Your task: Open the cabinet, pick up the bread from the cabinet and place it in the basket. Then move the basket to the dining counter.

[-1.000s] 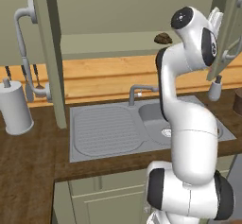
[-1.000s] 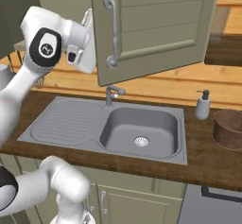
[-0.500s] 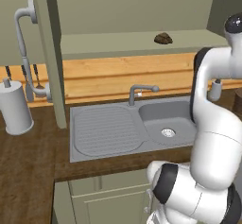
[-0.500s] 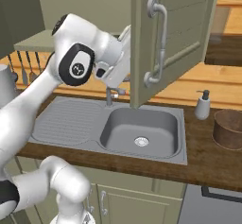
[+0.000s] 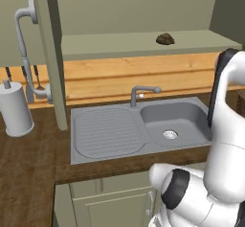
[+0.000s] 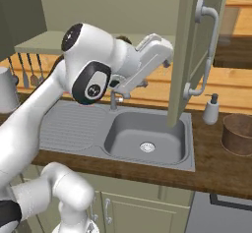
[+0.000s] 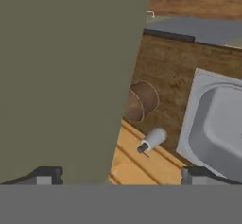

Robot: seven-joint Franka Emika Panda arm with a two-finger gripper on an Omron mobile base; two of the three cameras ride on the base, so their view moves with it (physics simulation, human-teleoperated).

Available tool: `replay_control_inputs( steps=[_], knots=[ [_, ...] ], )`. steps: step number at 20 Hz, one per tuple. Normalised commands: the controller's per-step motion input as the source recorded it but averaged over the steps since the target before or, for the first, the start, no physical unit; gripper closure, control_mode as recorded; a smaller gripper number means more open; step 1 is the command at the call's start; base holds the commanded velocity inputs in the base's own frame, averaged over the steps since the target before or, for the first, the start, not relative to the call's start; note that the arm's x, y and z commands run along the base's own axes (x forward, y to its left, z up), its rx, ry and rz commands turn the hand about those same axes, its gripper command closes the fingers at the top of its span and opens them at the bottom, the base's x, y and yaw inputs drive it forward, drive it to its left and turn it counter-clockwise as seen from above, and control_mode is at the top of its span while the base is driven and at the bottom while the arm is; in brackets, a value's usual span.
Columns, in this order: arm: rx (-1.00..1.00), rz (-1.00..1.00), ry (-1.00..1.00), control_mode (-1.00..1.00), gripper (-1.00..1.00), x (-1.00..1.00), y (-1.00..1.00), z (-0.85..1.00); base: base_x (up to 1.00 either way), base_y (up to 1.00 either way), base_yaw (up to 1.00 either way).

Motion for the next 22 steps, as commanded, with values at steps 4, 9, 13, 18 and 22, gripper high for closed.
replay_control_inputs(
  steps=[4,9,13,18,22],
  knots=[
    [0.0,0.01,-0.36,-1.0,-1.0,-0.08,1.0,-0.19,0.0,0.0,0.0],
    [-0.19,0.23,0.03,-1.0,-1.0,-0.19,1.0,0.08,0.0,0.0,0.0],
    [-0.48,0.45,0.39,-1.0,-1.0,-0.39,0.98,0.49,0.0,0.0,0.0],
    [-0.72,0.55,0.4,-1.0,-1.0,-0.52,0.46,0.28,0.0,0.0,0.0],
    [-0.87,0.58,0.45,-1.0,-1.0,-0.3,0.0,0.01,0.0,0.0,0.0]
  ],
)
